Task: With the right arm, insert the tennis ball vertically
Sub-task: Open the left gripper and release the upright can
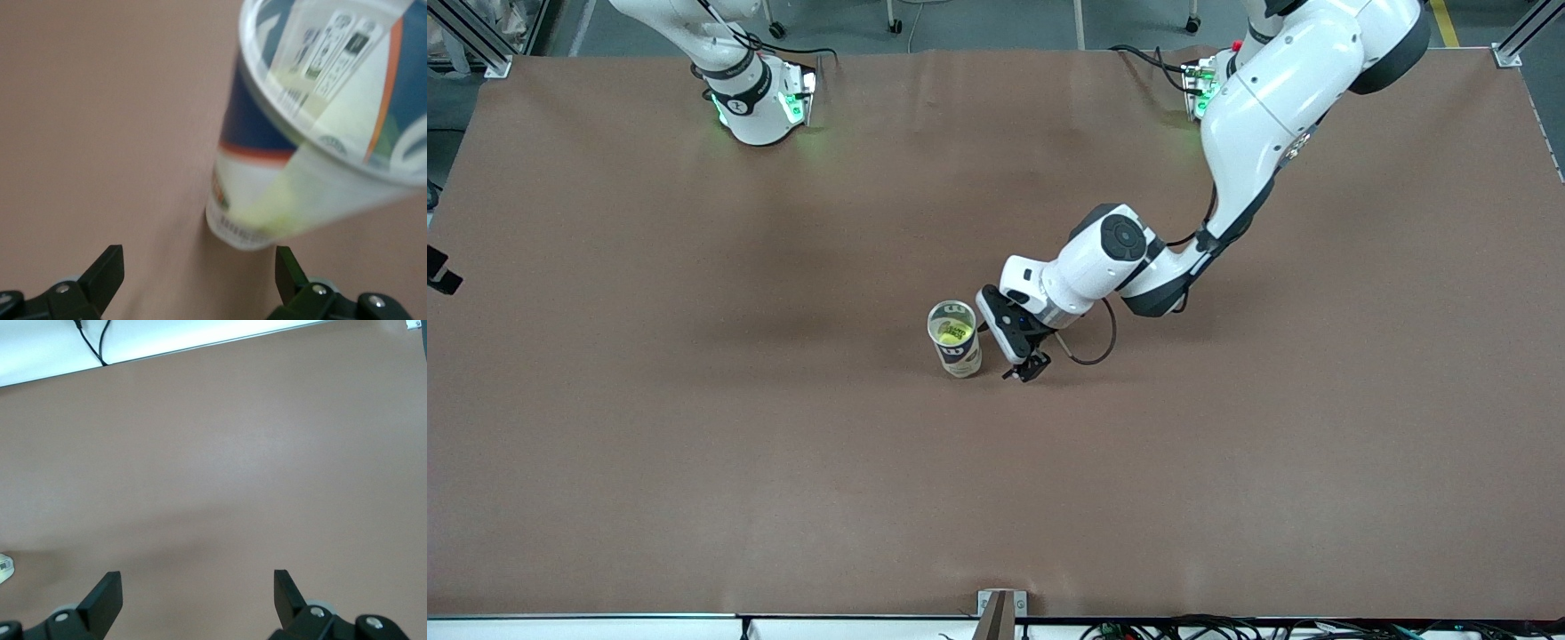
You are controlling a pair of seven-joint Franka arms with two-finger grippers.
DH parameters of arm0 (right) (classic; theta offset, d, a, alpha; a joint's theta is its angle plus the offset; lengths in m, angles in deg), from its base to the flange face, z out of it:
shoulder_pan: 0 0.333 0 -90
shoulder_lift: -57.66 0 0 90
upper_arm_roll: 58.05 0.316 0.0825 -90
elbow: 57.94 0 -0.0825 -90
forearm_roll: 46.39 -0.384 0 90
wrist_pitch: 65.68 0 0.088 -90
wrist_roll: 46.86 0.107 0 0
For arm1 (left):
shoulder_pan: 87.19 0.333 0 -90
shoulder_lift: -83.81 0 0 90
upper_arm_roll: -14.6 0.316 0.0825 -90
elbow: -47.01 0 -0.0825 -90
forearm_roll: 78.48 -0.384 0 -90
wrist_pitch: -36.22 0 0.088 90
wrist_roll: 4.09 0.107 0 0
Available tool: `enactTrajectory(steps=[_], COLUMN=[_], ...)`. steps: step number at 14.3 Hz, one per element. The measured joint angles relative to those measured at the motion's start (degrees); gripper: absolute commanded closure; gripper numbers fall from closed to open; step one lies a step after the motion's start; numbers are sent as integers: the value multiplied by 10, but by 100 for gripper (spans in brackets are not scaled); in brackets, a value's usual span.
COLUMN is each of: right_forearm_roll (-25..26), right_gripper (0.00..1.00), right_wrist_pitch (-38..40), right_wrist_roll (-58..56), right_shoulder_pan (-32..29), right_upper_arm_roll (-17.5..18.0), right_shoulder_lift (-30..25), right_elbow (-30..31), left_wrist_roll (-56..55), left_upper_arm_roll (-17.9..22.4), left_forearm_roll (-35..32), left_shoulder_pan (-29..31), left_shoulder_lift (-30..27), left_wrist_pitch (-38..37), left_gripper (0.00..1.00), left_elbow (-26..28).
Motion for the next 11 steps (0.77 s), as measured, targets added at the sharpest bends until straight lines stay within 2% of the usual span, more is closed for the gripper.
enactTrajectory(steps=[4, 6, 9, 11], right_forearm_roll=[3, 3, 3, 3], right_gripper=[0, 0, 0, 0], right_wrist_pitch=[-19, -20, -21, -27], right_wrist_roll=[-39, -45, -48, -48], right_shoulder_pan=[0, 0, 5, 8], right_upper_arm_roll=[5, 5, 4, 4], right_shoulder_lift=[-37, -38, -40, -46], right_elbow=[48, 58, 70, 80], left_wrist_roll=[-13, -38, -98, -162], left_upper_arm_roll=[-13, -14, -15, -15], left_forearm_roll=[0, 0, 1, 1], left_shoulder_pan=[32, 48, 77, 100], left_shoulder_lift=[-21, -35, -58, -85], left_wrist_pitch=[-119, -223, -398, -456], left_gripper=[0, 0, 0, 0], left_elbow=[-13, -51, -137, -169])
